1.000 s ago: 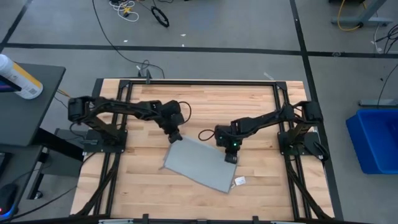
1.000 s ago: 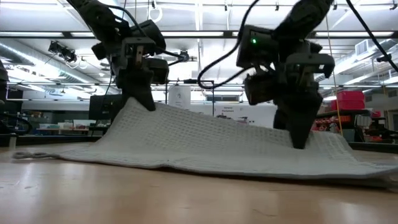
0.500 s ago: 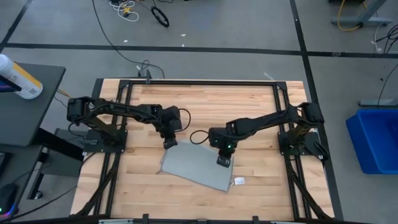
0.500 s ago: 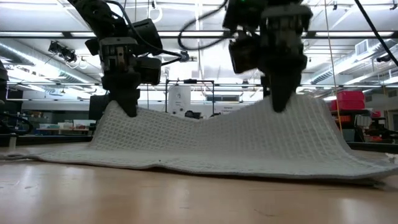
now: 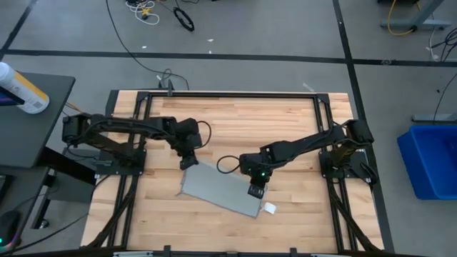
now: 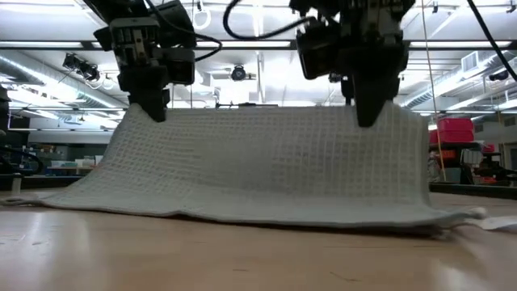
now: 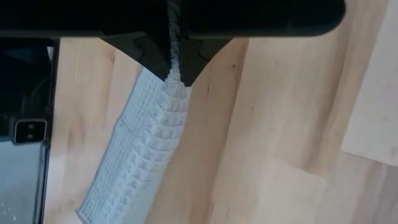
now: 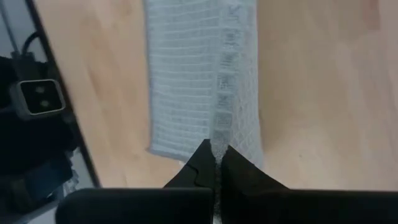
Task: Fold microfiber towels
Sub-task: Fold the grey towel
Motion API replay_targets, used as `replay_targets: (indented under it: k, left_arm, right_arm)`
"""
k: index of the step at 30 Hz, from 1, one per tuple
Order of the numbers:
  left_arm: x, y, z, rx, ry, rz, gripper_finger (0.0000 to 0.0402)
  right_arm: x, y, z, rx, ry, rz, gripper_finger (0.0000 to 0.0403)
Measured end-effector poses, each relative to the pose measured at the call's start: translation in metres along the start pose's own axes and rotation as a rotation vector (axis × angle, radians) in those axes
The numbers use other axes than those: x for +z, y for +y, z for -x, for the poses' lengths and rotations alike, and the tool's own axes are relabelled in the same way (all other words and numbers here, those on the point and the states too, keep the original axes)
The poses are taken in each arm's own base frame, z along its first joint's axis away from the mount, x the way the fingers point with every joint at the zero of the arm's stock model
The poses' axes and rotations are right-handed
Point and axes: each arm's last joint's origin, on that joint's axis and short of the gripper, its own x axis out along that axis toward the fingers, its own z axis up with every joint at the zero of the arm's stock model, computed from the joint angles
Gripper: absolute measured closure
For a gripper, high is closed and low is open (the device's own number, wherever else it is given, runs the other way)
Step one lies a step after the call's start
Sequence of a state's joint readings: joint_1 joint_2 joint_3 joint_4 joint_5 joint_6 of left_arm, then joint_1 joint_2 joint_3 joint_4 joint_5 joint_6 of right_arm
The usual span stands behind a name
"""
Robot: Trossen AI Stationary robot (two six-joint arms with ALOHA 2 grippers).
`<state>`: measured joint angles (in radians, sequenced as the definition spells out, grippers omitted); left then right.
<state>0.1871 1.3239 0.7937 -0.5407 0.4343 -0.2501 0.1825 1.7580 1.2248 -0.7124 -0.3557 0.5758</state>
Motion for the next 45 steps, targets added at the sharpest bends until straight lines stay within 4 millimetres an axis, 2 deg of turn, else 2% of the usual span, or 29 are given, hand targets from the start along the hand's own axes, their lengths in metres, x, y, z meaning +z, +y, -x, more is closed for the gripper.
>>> replay_targets:
  k: [4, 11, 15, 26, 32, 41, 45]
  left_arm:
    - [-0.008, 0.004, -0.006, -0.003, 0.026, 0.009, 0.0394]
    - [-0.025, 0.004, -0.017, 0.001, 0.068, 0.022, 0.0394]
    - [-0.032, 0.001, -0.022, -0.003, 0.093, 0.004, 0.0394]
    - [-0.033, -0.010, -0.027, -0.028, 0.076, -0.013, 0.0394]
    - [-0.032, -0.011, -0.027, -0.053, 0.075, 0.036, 0.0394]
    - [-0.034, -0.027, -0.033, -0.101, 0.075, 0.022, 0.0394]
    - [-0.038, -0.028, -0.035, -0.087, 0.075, 0.029, 0.0394]
  right_arm:
    - [-0.004, -0.004, -0.008, -0.004, -0.005, -0.042, 0.0403]
    - [-0.001, 0.011, -0.011, 0.071, -0.077, -0.069, 0.0403]
    - [0.000, 0.012, -0.011, 0.079, -0.085, -0.097, 0.0403]
    - [-0.001, 0.020, -0.014, 0.124, -0.091, -0.106, 0.0403]
    - [-0.004, 0.026, -0.017, 0.133, -0.092, -0.103, 0.0403]
    - [-0.011, 0.038, -0.021, 0.157, -0.089, -0.082, 0.0403]
    - [-0.012, 0.039, -0.030, 0.145, -0.083, -0.094, 0.0403]
